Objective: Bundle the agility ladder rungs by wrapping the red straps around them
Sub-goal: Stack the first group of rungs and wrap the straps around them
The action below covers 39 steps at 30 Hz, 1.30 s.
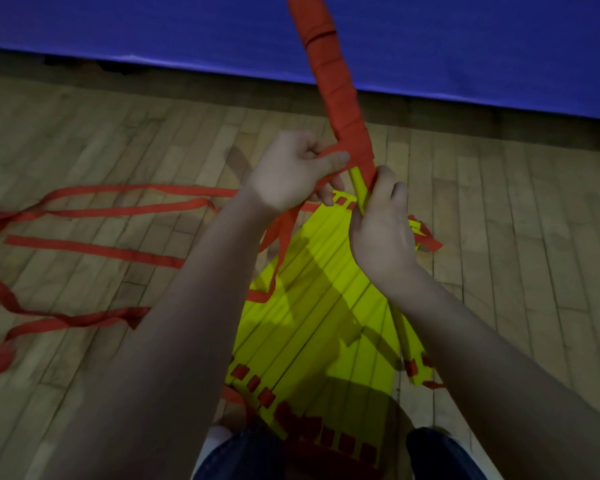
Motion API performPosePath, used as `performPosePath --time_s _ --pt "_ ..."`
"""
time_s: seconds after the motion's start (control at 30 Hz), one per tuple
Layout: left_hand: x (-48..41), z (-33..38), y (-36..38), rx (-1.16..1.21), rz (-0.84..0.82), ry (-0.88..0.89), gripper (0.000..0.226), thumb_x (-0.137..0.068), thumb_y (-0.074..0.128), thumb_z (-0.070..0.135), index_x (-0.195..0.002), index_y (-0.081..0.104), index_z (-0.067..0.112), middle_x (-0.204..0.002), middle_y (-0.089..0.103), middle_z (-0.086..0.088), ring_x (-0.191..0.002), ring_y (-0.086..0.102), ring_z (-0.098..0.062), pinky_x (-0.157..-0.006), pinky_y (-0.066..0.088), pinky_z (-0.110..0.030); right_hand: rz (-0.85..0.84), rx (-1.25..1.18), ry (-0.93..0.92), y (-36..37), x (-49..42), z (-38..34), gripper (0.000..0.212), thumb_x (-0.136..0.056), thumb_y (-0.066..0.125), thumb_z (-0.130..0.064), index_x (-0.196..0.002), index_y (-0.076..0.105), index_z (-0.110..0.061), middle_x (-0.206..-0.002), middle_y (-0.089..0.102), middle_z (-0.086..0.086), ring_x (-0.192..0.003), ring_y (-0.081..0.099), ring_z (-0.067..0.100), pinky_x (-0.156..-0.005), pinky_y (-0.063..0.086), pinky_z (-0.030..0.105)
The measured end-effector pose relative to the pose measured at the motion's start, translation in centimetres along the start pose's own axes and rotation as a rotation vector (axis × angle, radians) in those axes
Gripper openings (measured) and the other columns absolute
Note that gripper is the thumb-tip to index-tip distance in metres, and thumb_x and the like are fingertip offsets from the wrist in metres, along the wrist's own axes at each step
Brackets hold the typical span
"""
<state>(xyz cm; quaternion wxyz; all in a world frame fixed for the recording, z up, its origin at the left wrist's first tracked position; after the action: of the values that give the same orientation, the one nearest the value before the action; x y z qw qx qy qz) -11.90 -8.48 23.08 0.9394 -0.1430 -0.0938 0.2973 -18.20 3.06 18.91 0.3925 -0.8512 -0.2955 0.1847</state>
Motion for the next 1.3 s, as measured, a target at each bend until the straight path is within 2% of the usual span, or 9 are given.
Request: performPosePath --time_s 0.13,0.23,0.3,0.4,0.7,0.93,1.07,1.2,1.3 --pt "-0.4 -1.8 0.3 0.068 -0.023 -0.056 0.021 -0.097 0.054 0.015 -0.079 0.051 0.003 -0.049 0.065 0.002 -0.038 0.057 -0.006 -0.040 0.041 -0.017 0.012 -0.075 -0.028 0.0 0.0 -0.2 0.056 -0.094 0.053 -0.009 -0.143 0.028 -0.005 -0.129 0.040 0.019 -0.115 0.047 0.039 -0.088 0.044 0.049" --pt "-0.2 -2.8 0.0 0.091 -0.002 -0.070 0.027 -0.096 0.055 0.021 -0.075 0.046 0.008 -0.047 0.064 0.000 -0.036 0.055 -0.006 -0.039 0.040 -0.016 0.043 -0.220 -0.091 -0.2 0.0 -0.3 0.042 -0.090 0.057 -0.002 -0.128 0.040 0.004 -0.115 0.048 0.015 -0.111 0.050 0.034 -0.086 0.039 0.031" --pt "0.1 -3.2 -0.4 0.131 0.037 -0.074 0.029 -0.095 0.057 0.024 -0.072 0.046 0.009 -0.046 0.063 0.000 -0.035 0.053 -0.006 -0.039 0.040 -0.016 0.013 -0.353 -0.079 0.0 -0.1 -0.2 0.030 -0.091 0.059 -0.002 -0.116 0.043 0.003 -0.097 0.050 0.000 -0.093 0.055 0.021 -0.075 0.035 0.020" --pt "0.3 -3.4 -0.8 0.184 0.069 -0.061 0.028 -0.094 0.058 0.023 -0.070 0.053 0.008 -0.048 0.063 0.003 -0.038 0.054 -0.003 -0.042 0.042 -0.015 -0.113 -0.589 0.001 0.8 -0.2 -0.1 0.022 -0.091 0.060 -0.005 -0.107 0.044 -0.008 -0.082 0.050 -0.009 -0.070 0.052 0.004 -0.066 0.039 0.020" --pt "0.3 -2.1 -1.2 0.104 0.084 -0.026 0.036 -0.096 0.054 0.031 -0.070 0.057 0.007 -0.037 0.049 0.006 -0.031 0.043 -0.003 -0.038 0.034 -0.013 -0.391 -1.179 0.209 1.6 0.8 -1.6 0.018 -0.087 0.060 0.005 -0.096 0.055 -0.010 -0.083 0.055 0.018 -0.063 0.055 0.021 -0.051 0.039 0.031" --pt "0.4 -0.8 -1.1 0.012 0.099 -0.026 0.034 -0.092 0.058 0.040 -0.095 0.055 0.006 -0.038 0.053 0.005 -0.029 0.043 -0.003 -0.032 0.031 -0.015 -0.554 -1.407 0.282 1.8 1.6 -1.9 0.027 -0.084 0.054 0.003 -0.110 0.056 0.001 -0.084 0.060 0.018 -0.061 0.057 0.025 -0.050 0.048 0.031" --pt "0.0 0.0 -0.9 0.042 0.045 0.033 0.042 -0.096 0.053 0.034 -0.062 0.055 0.010 -0.040 0.053 0.007 -0.031 0.042 -0.003 -0.034 0.030 -0.016 -0.664 -1.335 0.281 1.7 1.3 -1.9 0.027 -0.085 0.055 -0.009 -0.111 0.060 -0.005 -0.082 0.068 0.011 -0.062 0.063 0.022 -0.062 0.058 0.039" --pt "-0.4 0.4 -1.3 -0.043 0.090 0.002 0.045 -0.096 0.054 0.035 -0.059 0.055 0.010 -0.034 0.049 0.008 -0.028 0.039 -0.004 -0.034 0.029 -0.013 -0.738 -1.214 0.325 1.5 0.2 -1.6 0.020 -0.089 0.055 -0.007 -0.103 0.068 -0.010 -0.084 0.070 0.012 -0.071 0.067 0.026 -0.063 0.059 0.039" --pt "-1.4 1.8 -1.1 -0.119 0.077 -0.022 0.042 -0.095 0.056 0.036 -0.061 0.056 0.010 -0.033 0.049 0.009 -0.027 0.040 -0.004 -0.033 0.028 -0.012 -0.640 -1.090 0.361 0.4 -0.9 -1.5 0.014 -0.090 0.058 -0.004 -0.092 0.069 -0.012 -0.074 0.065 0.011 -0.067 0.062 0.026 -0.063 0.056 0.038"
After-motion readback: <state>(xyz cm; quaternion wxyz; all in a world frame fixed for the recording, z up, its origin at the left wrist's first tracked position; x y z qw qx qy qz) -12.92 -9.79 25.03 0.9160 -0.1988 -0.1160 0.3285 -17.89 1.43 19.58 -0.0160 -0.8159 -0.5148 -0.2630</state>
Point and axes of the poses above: each hand's wrist, its own x-axis away from the middle knuckle, its own y-axis out of the palm, z = x × y, the point moved 8 cm from there along -x, towards the middle knuckle
